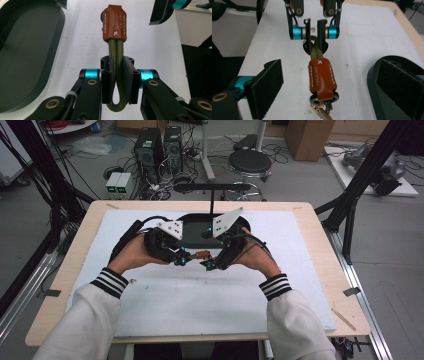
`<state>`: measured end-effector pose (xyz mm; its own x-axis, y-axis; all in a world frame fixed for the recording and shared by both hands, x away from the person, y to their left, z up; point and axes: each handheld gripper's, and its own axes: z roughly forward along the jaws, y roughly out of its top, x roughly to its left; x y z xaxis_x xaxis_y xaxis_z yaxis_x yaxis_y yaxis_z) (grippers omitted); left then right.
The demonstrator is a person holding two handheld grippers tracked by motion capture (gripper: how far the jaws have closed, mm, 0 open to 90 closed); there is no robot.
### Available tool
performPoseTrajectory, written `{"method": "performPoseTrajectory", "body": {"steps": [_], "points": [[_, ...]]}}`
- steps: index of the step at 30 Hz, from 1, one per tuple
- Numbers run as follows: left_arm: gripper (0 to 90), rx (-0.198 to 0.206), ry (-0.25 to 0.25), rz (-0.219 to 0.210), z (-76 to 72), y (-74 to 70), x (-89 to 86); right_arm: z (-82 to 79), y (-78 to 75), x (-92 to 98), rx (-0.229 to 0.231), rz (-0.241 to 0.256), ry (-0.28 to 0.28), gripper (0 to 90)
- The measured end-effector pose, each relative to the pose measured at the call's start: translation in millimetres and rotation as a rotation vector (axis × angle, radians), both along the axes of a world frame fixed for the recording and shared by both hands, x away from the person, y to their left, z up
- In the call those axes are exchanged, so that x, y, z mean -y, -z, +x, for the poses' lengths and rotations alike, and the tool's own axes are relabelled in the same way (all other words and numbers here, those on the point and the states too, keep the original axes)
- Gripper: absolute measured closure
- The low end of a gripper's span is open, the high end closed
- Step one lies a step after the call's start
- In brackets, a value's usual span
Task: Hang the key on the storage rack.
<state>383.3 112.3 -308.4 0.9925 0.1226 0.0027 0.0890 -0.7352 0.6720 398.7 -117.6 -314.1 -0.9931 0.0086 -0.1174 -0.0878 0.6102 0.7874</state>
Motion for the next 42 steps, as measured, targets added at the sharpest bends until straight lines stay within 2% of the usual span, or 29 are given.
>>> {"method": "performPoseTrajectory", "body": {"steps": [2, 3, 8, 17, 20, 21, 26, 35, 38, 42], "points": [[78.8, -0.002, 0.002, 0.004, -0.2, -0.1, 0.2, 0.4, 1.0, -0.5, -0.004, -0.011, -0.005, 10.4], [78.8, -0.002, 0.003, 0.006, -0.2, 0.0, 0.2, 0.7, 1.5, -0.9, 0.001, -0.023, -0.015, 14.9], [78.8, -0.004, 0.007, 0.016, 0.8, 0.9, 0.9, 1.1, 2.6, -3.3, 0.011, -0.044, -0.029, 21.2], [78.8, -0.007, 0.010, 0.027, 1.2, 3.2, 2.9, 2.0, 7.2, -9.2, -0.013, -0.099, -0.046, 38.7], [78.8, -0.009, 0.009, 0.028, 1.4, 3.7, 3.1, 2.3, 8.2, -10.4, -0.017, -0.114, -0.048, 41.6], [78.8, -0.009, 0.012, 0.030, 1.7, 4.0, 3.1, 2.2, 8.9, -11.5, -0.024, -0.123, -0.053, 45.4], [78.8, -0.017, 0.012, 0.038, 2.1, 4.2, 3.3, 2.6, 10.2, -13.9, -0.029, -0.128, -0.062, 47.7], [78.8, -0.013, 0.020, 0.049, 2.4, 4.7, 3.6, 2.4, 11.6, -16.5, -0.033, -0.155, -0.082, 58.4], [78.8, -0.011, 0.021, 0.045, 1.5, 5.4, 4.5, 2.9, 11.9, -16.8, -0.028, -0.155, -0.089, 65.7], [78.8, -0.016, 0.026, 0.054, 1.4, 5.8, 5.0, 1.6, 11.7, -17.3, -0.020, -0.175, -0.105, 70.5]]}}
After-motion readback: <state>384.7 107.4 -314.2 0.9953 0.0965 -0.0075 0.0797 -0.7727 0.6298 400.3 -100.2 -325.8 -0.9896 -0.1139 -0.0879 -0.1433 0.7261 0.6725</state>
